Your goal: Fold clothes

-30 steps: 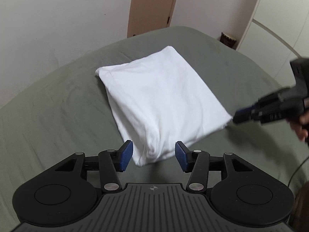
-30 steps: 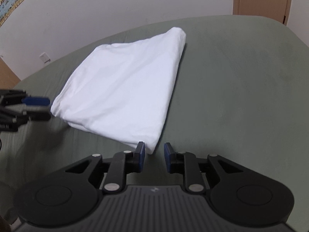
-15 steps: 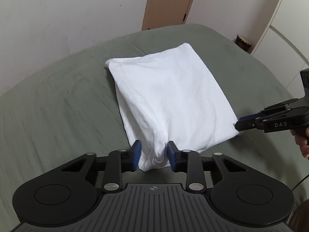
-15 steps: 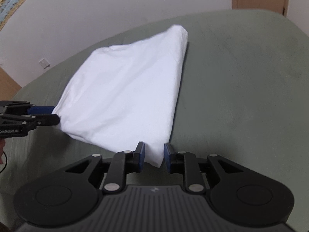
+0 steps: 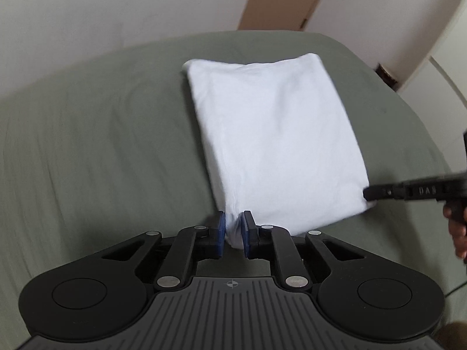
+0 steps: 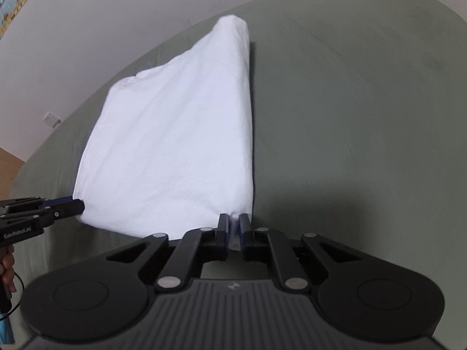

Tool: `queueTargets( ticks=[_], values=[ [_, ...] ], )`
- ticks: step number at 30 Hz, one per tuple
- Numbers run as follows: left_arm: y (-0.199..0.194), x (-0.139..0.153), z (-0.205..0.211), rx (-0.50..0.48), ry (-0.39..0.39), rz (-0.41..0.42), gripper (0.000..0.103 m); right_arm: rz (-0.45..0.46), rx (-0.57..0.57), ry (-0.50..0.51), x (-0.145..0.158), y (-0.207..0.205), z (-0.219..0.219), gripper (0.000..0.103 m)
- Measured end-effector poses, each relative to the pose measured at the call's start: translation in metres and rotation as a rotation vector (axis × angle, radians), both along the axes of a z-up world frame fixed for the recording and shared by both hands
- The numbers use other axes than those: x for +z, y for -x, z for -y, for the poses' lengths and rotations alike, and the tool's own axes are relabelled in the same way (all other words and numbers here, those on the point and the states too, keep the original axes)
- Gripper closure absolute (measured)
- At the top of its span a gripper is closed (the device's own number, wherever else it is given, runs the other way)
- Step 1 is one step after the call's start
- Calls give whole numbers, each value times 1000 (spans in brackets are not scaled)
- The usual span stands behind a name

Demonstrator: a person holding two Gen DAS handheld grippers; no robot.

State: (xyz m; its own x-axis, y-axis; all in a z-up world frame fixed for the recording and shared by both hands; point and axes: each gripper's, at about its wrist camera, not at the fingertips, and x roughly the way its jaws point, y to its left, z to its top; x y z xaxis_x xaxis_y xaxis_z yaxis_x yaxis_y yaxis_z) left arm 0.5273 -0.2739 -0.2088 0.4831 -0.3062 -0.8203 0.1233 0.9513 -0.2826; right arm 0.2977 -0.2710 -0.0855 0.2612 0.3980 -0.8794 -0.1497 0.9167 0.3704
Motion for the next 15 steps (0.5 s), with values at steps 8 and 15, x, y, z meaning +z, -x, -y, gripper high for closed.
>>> queueTargets(
  ticks=[8, 15],
  values=[
    [-2, 12, -7, 23, 6, 42, 69, 0, -33, -67, 7, -1, 14, 87],
    [-19, 23, 0, 34, -6, 93, 50, 32, -46, -78, 17, -10, 13, 66]
  ],
)
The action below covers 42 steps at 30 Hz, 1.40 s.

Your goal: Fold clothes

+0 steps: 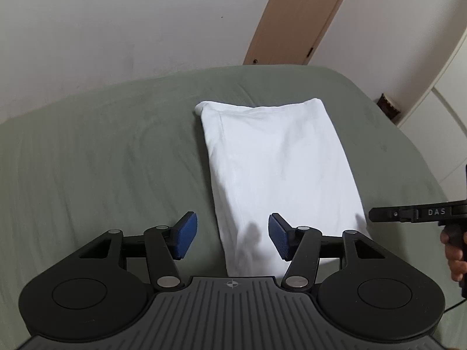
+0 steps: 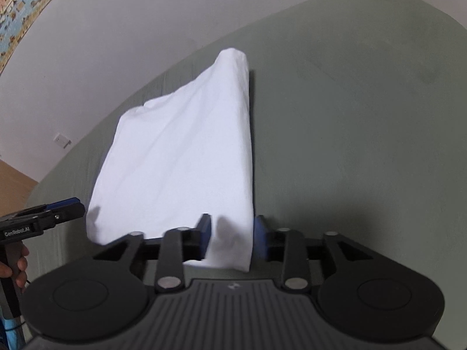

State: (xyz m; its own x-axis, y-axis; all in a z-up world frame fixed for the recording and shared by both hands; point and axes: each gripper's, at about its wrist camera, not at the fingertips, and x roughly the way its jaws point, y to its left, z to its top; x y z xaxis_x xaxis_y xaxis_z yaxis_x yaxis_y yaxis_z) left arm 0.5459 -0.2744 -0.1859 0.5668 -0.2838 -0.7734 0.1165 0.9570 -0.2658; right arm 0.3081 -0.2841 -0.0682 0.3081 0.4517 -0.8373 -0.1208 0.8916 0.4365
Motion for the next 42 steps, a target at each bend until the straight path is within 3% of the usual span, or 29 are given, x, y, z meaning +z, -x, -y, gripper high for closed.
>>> queueTargets(
  ticks=[2, 4, 11, 14, 16, 17, 19, 24, 31, 42],
  values=[
    [-5, -6, 7, -12, -27, 2, 51, -10, 16, 28, -7, 0, -7, 67],
    [-10, -16, 11, -21, -52, -14, 73, -16, 24, 52, -12, -1, -12, 92],
    [-2, -37, -2, -8, -78, -42, 75, -44, 10, 47, -25, -4, -4, 94],
    [-7, -31, -11, 13, -70, -45, 70, -57, -1, 17, -19, -10, 3, 88],
    [-18, -19, -18, 25, -48, -14, 52, -35, -12, -2, -11, -16, 11, 78],
    [-25, -13, -20, 17, -38, 7, 50, -21, -15, -11, -6, -23, 14, 75],
    [-41, -6, -21, 17, -25, 33, 49, 2, -23, -13, 3, -41, 17, 66],
    [-91, 7, -14, -8, -41, 96, 46, 53, 7, 6, 14, -82, 5, 60],
    [-133, -7, -8, -20, 0, 33, 46, 60, 39, 38, 14, -124, -14, 59],
    [-166, -28, -9, -34, 66, -80, 49, 15, 17, 42, -2, -170, -26, 60]
  ],
)
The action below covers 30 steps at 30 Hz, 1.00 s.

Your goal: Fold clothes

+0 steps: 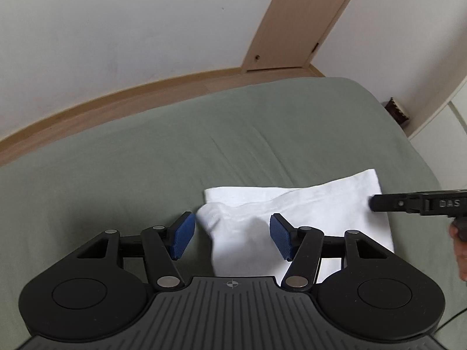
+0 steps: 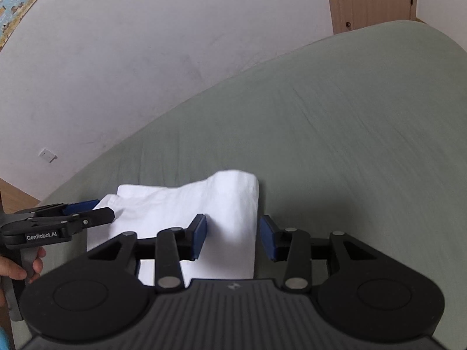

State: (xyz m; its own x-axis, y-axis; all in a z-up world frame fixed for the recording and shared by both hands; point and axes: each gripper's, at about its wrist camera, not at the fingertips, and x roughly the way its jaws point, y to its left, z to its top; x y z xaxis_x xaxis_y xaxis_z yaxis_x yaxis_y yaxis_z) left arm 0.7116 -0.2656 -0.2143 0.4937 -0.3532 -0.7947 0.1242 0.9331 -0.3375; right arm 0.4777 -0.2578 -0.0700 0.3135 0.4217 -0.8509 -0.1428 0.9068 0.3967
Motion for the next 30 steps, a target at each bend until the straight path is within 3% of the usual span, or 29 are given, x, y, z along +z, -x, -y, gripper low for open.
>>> queueTargets(
  ticks=[2, 4, 7, 12, 18, 21, 22, 25, 30],
  values=[
    [-3, -2, 2, -6, 5, -7, 60, -4, -8, 0, -2, -5, 0, 60],
    [-5, -2, 2, 1, 4, 6, 77, -7, -6, -5, -3, -7, -1, 76],
    [-5, 2, 2, 3, 1, 40, 90, -6, 5, -7, -3, -7, -3, 93],
    [-4, 18, 0, -17, 0, 148, 96, 21, 4, -5, 2, -3, 0, 93],
    [-9, 5, 8, -39, -19, 177, 96, 13, -29, -4, -5, 1, 4, 92],
    [-9, 1, 3, -15, 34, 141, 93, 6, -51, -6, -7, 2, 7, 79],
    [-8, 4, 0, -11, 39, 133, 85, 8, -53, -8, -5, 2, 9, 73],
    [0, 13, -8, -15, 23, 115, 56, 19, -55, -11, 2, 4, 15, 70],
    [-1, 19, -4, -69, -42, 55, 52, 22, -42, -6, 7, 8, 19, 69]
  ],
)
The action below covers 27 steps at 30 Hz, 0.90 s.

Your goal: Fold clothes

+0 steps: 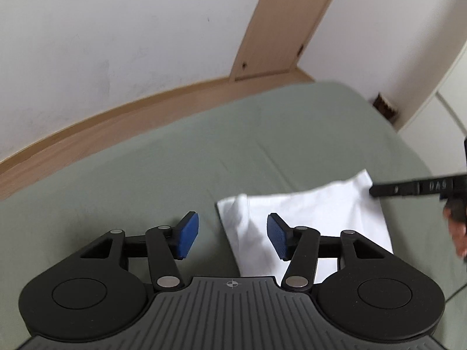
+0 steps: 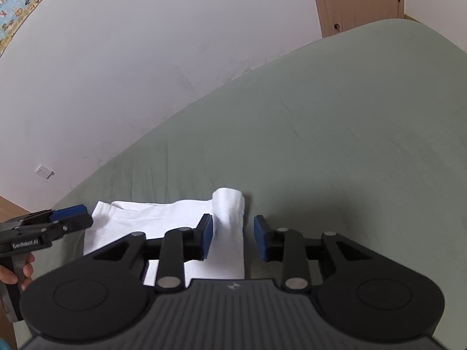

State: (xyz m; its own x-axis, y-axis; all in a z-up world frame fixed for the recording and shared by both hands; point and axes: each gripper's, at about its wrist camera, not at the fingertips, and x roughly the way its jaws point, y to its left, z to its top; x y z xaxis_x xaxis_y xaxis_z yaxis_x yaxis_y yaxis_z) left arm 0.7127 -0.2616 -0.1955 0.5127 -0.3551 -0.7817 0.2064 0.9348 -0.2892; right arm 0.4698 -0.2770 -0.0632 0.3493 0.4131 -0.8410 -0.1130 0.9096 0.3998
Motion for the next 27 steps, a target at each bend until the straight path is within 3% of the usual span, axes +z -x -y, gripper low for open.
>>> queueTargets(
  ticks=[3, 5, 7, 8, 10, 13, 17, 23, 26, 27],
  values=[
    [-3, -2, 5, -26, -15, -10, 54, -1, 6, 5, -2, 1, -3, 69],
    [-5, -5, 9, -34, -20, -11, 61, -4, 9, 4, -2, 0, -4, 69],
    [-9, -10, 14, -59, -20, -30, 83, -8, 15, 6, -2, 0, -7, 70],
    [-9, -11, 15, -64, -22, -36, 88, -14, 22, 11, -2, -1, -9, 70],
    [-10, -13, 17, -72, -24, -39, 99, -21, 27, 22, -6, -4, -10, 81],
    [-9, -8, 18, -69, -16, 0, 100, -20, 32, 21, -4, -4, -12, 93],
    [-8, -1, 16, -70, -3, 63, 100, -6, 26, 18, -2, -1, -10, 95],
    [-10, -27, 8, -36, -2, 23, 99, -25, -14, 14, -14, -1, -7, 90],
    [-5, -36, 0, 5, 27, 13, 94, -29, -31, 11, -14, -1, -6, 81],
    [-3, -37, -3, 21, 36, 11, 88, -29, -39, 8, -15, -1, -8, 79]
  ],
)
